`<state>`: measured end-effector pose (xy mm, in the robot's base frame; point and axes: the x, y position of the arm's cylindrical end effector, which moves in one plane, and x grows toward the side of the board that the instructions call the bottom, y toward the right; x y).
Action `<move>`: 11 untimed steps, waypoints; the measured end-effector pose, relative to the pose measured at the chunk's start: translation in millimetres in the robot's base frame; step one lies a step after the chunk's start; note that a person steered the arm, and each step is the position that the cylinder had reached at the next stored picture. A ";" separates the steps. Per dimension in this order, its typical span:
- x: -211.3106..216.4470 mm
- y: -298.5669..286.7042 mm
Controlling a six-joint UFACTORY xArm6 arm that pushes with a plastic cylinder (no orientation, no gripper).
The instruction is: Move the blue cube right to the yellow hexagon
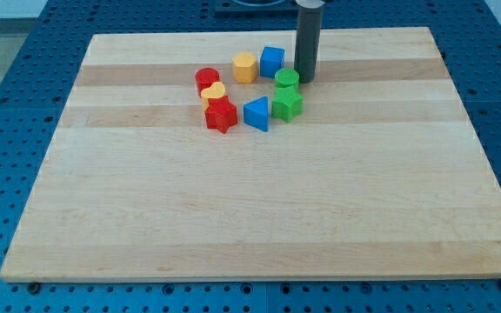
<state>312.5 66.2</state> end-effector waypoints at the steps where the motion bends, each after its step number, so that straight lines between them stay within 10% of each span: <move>1: 0.4 0.0; 5: -62.7 -17.4; 11: -49.2 -50.2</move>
